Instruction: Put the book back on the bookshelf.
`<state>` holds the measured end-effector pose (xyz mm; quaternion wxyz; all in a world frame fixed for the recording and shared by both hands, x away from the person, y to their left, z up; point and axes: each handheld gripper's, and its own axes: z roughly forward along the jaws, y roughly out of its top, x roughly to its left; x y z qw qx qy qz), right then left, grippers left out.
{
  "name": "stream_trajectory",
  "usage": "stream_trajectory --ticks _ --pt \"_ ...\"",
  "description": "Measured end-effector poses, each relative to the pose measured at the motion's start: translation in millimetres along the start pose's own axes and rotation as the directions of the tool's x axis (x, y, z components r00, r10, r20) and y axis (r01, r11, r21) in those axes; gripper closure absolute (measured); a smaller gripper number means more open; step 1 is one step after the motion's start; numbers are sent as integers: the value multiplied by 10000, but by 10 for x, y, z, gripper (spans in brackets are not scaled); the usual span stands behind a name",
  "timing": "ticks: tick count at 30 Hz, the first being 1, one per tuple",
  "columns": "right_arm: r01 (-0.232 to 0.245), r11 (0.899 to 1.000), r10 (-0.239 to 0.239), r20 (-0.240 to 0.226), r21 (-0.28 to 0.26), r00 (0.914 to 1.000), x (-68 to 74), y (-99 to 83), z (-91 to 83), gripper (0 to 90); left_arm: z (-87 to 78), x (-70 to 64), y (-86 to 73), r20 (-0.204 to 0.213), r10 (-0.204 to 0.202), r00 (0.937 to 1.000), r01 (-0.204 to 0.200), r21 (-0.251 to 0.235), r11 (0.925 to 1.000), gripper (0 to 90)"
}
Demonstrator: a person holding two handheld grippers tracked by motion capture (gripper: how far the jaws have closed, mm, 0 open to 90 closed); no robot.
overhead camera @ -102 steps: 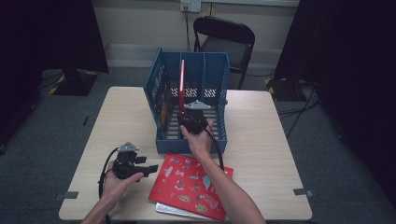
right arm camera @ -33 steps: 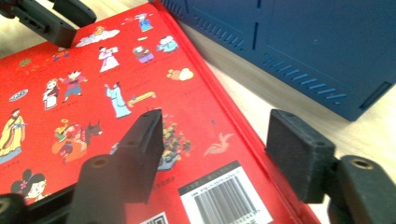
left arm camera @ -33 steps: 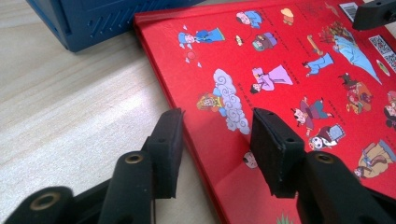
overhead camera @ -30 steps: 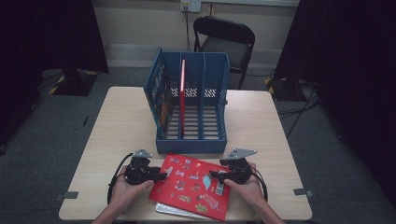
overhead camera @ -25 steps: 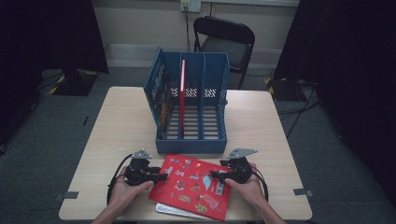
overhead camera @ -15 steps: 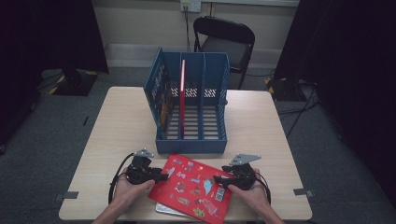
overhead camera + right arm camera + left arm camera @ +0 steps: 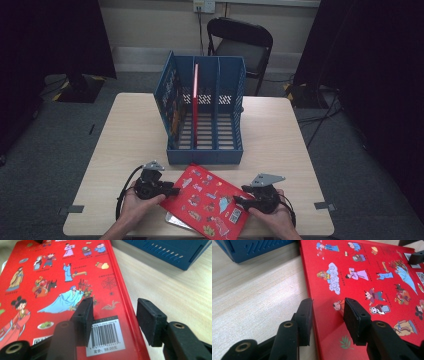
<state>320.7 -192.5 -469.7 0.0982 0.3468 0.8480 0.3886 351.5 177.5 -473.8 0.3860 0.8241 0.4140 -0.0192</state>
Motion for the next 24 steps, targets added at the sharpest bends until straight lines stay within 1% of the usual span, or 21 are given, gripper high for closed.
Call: stream_trajectory --ticks 1,3,6,8,11,12,15,16,17,18,19,20,22,23,24 --pt "35 10000 -35 20 13 10000 11 -14 -19 499 3 4 0 19 6 10000 -6 6 10000 584" --pt "59 10000 -59 -15 -7 10000 23 -44 -54 525 3 19 -7 29 -173 9998 173 28 9998 554" --pt "38 10000 -38 -65 3 10000 38 -87 -103 546 -5 31 -12 149 -136 9998 135 72 9999 550" --pt "51 10000 -50 -113 75 9999 67 -111 -134 554 3 23 -12 125 -149 9998 148 53 9999 550" --pt "84 9998 -79 -285 171 9996 102 -146 -179 579 17 12 2 -10 -149 9999 149 -7 9999 542" --pt "101 9998 -93 -367 196 9993 117 -162 -197 586 24 8 5 -33 -219 9998 219 -36 9998 536" --pt "-87 9997 102 -618 245 9980 153 -210 -233 589 35 7 12 -112 -284 9995 283 -74 9996 511" --pt "-82 9996 100 -663 271 9977 163 -213 -238 589 31 14 14 -106 -262 9996 262 -29 9997 509" --pt "-89 9994 110 -673 323 9977 177 -211 -241 589 31 14 14 -106 -262 9996 262 -29 9997 505" --pt "21 9993 7 -775 368 9970 187 -205 -237 589 29 18 13 -153 -290 9995 290 -22 9996 490" --pt "36 9990 1 -828 443 9966 186 -195 -236 591 18 19 8 -242 -317 9992 317 18 9995 478" --pt "57 9987 -12 -882 508 9961 182 -183 -233 607 6 21 1 -252 -291 9993 293 59 9996 468" --pt "162 9987 -111 -1018 490 9947 141 -132 -196 630 -8 25 -9 -247 -214 9995 218 137 9997 456" --pt "88 9992 -46 -1087 386 9941 104 -81 -148 605 -44 41 -33 -204 -203 9996 207 202 9996 462" --pt "70 9995 -33 -1146 317 9934 84 -41 -112 604 -67 50 -46 -194 -241 9995 244 144 9996 482"
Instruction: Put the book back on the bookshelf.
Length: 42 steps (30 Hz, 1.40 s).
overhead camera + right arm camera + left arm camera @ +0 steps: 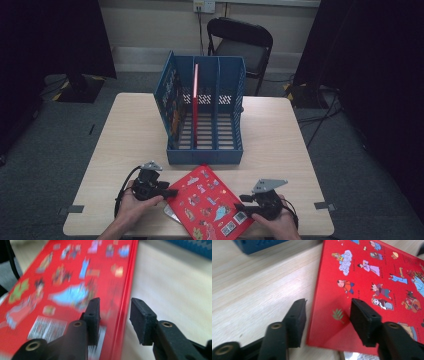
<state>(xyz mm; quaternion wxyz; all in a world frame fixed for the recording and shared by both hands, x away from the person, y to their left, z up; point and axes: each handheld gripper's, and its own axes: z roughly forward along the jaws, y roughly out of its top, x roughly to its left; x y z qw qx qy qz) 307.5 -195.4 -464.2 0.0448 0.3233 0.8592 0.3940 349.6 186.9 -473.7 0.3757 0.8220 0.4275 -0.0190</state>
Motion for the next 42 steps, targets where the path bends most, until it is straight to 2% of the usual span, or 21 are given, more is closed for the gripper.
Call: stream_trajectory --ticks 2,5,7,9,13,14,15,22,25,28,30,32,34,36,42 --pt "239 9996 -241 -183 -140 9995 -39 132 106 600 -14 11 -7 66 69 10000 -69 0 10000 544" --pt "509 9984 -515 -263 -240 9983 -76 322 288 592 -26 6 -15 -20 120 9999 -120 -70 9999 559" --pt "317 9993 -325 -396 -207 9987 -119 399 426 581 -31 9 -13 -13 99 10000 -99 -151 9998 620" --pt "293 9989 -306 -369 -352 9988 -122 417 467 571 -20 -1 -14 -60 69 10000 -70 -224 9997 626" --pt "455 9986 -466 -416 -257 9981 -77 381 446 584 3 -18 -11 -52 136 9999 -137 -309 9994 627" --pt "556 9981 -560 -163 -276 9983 -34 339 414 587 13 -26 -2 -33 171 9998 -172 -296 9994 630" --pt "613 9979 -616 -135 -212 9980 -27 329 398 589 36 -41 13 -7 273 9996 -273 -321 9991 630" --pt "603 9981 -602 85 -111 9982 29 209 270 594 163 -75 120 89 384 9992 -379 -462 9982 631" --pt "555 9984 -554 136 -72 9984 63 154 211 592 208 -90 163 120 615 9980 -609 -452 9971 630" --pt "562 9983 -564 123 148 9983 87 158 173 592 238 -98 192 128 619 9980 -612 -468 9970 632" --pt "514 9987 -514 60 -46 9987 63 184 174 580 248 -103 211 151 669 9976 -663 -398 9970 632" --pt "388 9991 -386 180 -150 9991 21 221 202 547 277 -118 245 100 737 9972 -732 -400 9965 634" --pt "397 9991 -392 321 -149 9987 -9 247 252 518 299 -137 294 43 866 9962 -865 -197 9961 635" --pt "309 9994 -302 419 -171 9987 -21 248 275 497 332 -156 300 -53 829 9965 -830 -418 9957 636" --pt "439 9987 -427 442 -255 9981 -12 222 285 484 369 -147 335 24 789 9969 -787 -519 9955 667"
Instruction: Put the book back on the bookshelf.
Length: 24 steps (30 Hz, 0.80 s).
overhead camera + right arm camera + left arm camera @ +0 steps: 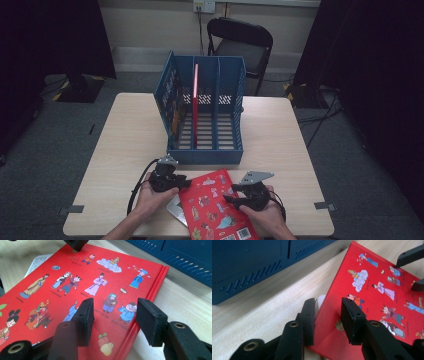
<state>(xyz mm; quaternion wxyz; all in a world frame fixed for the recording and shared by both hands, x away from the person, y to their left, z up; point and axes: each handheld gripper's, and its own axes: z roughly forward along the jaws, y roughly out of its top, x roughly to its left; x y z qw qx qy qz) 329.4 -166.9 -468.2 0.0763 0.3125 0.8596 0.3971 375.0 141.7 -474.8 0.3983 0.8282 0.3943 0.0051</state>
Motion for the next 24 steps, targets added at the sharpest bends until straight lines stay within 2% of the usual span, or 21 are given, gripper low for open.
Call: stream_trajectory --ticks 2,3,5,7,8,11,12,13,15,17,18,21,22,23,24 --pt "143 9999 -143 156 41 9998 29 -1 6 472 12 -16 14 -30 52 10000 -53 -35 10000 680" --pt "189 9998 -190 202 83 9996 36 1 7 474 16 -36 8 -168 329 9993 -332 -165 9993 681" --pt "226 9997 -229 231 132 9995 40 3 7 474 7 -34 10 -169 350 9992 -353 -122 9993 688" --pt "295 9994 -300 291 155 9991 41 -1 13 476 -84 -10 -10 -82 -126 9999 125 -153 9998 671" --pt "252 9996 -256 250 149 9994 37 0 13 477 -127 -16 -24 -178 -234 9996 229 -292 9993 666" --pt "190 9997 -193 205 152 9996 30 -3 13 477 -228 -22 -56 -244 -419 9988 413 -229 9989 596" --pt "190 9997 -193 205 152 9996 30 -3 13 477 -269 -35 -80 -471 -461 9978 452 -201 9988 596" --pt "221 9997 -224 231 142 9995 35 -4 12 476 -331 -37 -146 -412 -732 9965 719 -328 9969 567" --pt "214 9997 -217 239 116 9995 37 -4 12 475 -355 -53 -201 -614 -735 9954 732 -77 9973 503" --pt "248 9996 -251 286 98 9993 44 -5 12 471 -363 -62 -235 -691 -773 9946 768 -105 9970 480" --pt "256 9996 -259 290 87 9992 46 -5 11 469 -383 -54 -282 -490 -1097 9928 1101 41 9939 456" --pt "186 9998 -186 149 23 9997 40 -4 6 430 -399 -89 -325 -370 -1020 9941 1025 112 9947 460" --pt "129 9999 -126 276 -100 9995 40 -7 1 393 -399 -101 -334 -126 -1020 9947 1020 -9 9948 495" --pt "118 9998 -110 522 -136 9986 38 -8 -8 385 -399 -101 -334 -126 -1020 9947 1020 -9 9948 531" --pt "50 9999 -43 537 -124 9985 20 -11 -14 384 -391 -120 -335 205 -1093 9938 1088 231 9938 530"
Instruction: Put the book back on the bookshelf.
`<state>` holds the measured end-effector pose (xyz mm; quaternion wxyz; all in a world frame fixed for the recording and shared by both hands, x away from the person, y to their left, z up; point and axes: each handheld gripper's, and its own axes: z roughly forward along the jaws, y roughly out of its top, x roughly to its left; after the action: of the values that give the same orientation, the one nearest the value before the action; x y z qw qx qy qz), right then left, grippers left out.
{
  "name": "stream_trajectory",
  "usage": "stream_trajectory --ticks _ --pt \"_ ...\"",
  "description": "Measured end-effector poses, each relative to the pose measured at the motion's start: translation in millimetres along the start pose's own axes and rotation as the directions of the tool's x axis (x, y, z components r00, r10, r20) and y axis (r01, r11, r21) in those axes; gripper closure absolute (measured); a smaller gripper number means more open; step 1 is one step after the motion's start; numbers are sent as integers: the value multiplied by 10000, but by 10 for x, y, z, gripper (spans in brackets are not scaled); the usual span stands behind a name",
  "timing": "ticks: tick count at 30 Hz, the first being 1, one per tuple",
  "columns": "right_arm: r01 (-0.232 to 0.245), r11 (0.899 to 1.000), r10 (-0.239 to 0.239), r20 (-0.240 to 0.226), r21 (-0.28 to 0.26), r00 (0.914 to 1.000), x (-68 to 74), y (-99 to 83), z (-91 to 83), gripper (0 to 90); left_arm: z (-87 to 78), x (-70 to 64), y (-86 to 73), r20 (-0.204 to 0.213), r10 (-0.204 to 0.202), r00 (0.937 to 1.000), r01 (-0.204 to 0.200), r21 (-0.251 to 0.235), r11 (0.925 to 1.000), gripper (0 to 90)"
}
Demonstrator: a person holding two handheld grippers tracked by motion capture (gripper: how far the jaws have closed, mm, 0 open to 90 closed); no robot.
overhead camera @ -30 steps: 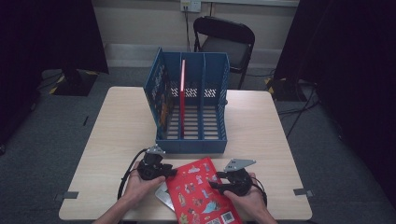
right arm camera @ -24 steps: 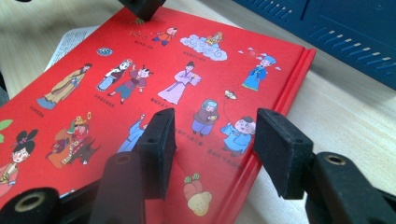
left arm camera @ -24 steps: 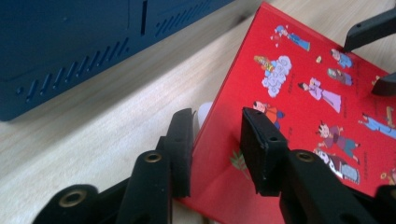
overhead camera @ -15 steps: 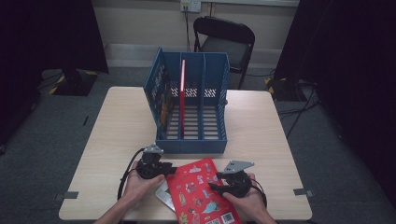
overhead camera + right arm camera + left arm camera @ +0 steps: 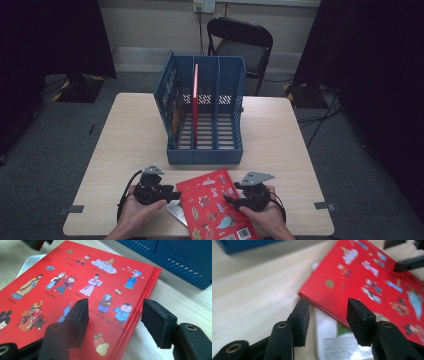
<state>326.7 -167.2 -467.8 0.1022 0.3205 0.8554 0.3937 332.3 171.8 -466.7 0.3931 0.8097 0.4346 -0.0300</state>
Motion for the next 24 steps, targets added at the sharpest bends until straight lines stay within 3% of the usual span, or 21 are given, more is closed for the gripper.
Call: stream_trajectory --ticks 3,8,14,24 --pt "-178 9998 179 -72 133 9998 -42 -26 0 382 85 -23 -19 497 -21 9988 1 404 9992 545" --pt "-276 9994 282 -352 185 9990 -48 -52 -2 396 131 -30 -6 491 -92 9988 83 196 9998 495" --pt "-342 9990 348 -184 289 9992 -36 -73 -37 383 215 -26 98 247 49 9997 -52 118 9999 489" --pt "-400 9986 409 -237 341 9989 3 -161 -142 382 369 -28 308 -120 1091 9940 -1085 458 9930 465"
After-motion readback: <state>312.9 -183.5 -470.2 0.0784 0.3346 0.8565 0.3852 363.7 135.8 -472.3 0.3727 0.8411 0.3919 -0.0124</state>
